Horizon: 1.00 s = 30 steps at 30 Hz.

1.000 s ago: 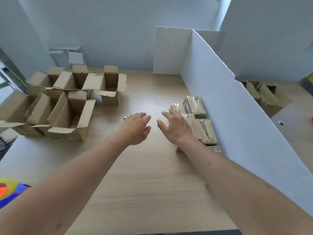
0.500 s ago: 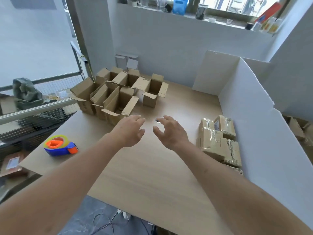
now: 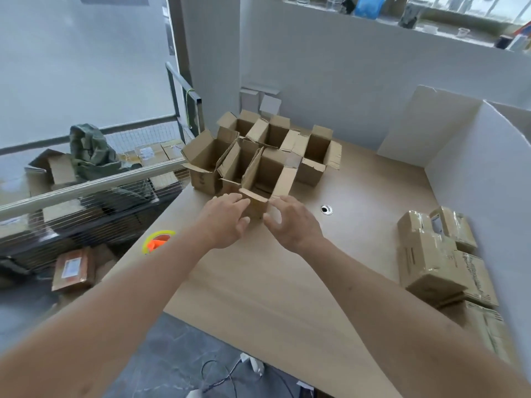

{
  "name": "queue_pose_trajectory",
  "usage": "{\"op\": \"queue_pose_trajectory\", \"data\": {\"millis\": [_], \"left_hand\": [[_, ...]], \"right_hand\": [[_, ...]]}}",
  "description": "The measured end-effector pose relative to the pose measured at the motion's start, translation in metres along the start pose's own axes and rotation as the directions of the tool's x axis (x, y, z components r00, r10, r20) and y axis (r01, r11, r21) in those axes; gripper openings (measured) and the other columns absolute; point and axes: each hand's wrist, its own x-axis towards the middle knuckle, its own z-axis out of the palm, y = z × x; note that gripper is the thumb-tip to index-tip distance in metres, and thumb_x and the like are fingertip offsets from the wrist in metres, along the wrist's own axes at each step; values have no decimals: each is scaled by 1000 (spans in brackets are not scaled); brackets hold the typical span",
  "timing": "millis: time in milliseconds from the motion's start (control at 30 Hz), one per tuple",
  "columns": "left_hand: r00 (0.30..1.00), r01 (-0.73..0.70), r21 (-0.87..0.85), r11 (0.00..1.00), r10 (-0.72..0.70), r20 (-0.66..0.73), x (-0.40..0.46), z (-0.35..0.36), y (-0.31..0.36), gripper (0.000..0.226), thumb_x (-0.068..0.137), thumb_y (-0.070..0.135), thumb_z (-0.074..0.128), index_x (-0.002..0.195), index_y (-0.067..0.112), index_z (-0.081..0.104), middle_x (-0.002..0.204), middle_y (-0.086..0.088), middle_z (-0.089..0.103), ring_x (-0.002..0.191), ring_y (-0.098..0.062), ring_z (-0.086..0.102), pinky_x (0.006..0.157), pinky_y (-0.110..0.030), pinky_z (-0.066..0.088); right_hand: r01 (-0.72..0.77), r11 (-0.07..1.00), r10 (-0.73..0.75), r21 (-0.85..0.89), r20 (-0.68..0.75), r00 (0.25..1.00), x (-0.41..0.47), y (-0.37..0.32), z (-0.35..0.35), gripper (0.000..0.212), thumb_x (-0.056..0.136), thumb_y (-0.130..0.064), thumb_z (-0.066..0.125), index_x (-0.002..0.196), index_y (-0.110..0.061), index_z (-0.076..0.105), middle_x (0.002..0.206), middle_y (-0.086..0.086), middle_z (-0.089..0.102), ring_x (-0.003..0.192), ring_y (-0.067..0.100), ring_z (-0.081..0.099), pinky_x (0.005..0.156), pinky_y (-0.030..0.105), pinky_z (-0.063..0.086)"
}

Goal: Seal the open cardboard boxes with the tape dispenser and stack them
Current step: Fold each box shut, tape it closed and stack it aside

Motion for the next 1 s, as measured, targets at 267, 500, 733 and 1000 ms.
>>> {"op": "queue_pose_trajectory", "data": {"millis": [267,500,733,1000], "left_hand": [[995,-56,-21,998,57,78,21,-10,-90,56,106,36,46,157,14,37,161,-8,37,146,-28,36,120,-42,29],[984,-88,-41,995,94,154,62,8,-122,57,106,36,47,157,14,37,161,-9,37,146,-29,36,120,-44,29],[977,-82,-42,996,88,193,128,36,-142,57,105,35,49,158,15,37,163,-9,34,149,-30,32,122,-47,27],[974,-76,-54,996,85,208,177,60,-159,55,103,29,52,154,12,41,160,-10,37,144,-30,37,118,-48,34]], "right_hand": [[-117,993,118,-15,80,990,46,-52,61,54,98,-53,50,144,-25,55,150,-3,46,139,20,43,109,41,44],[-184,983,186,-25,103,977,88,-49,88,54,99,-50,50,145,-21,53,146,-3,48,134,20,46,106,39,45],[-251,968,250,3,84,965,155,-28,126,52,99,-46,52,145,-22,52,154,6,44,143,26,39,113,40,36],[-331,934,348,-134,131,928,218,-4,172,64,97,-58,53,143,-16,46,145,10,52,141,31,40,115,43,33]]}}
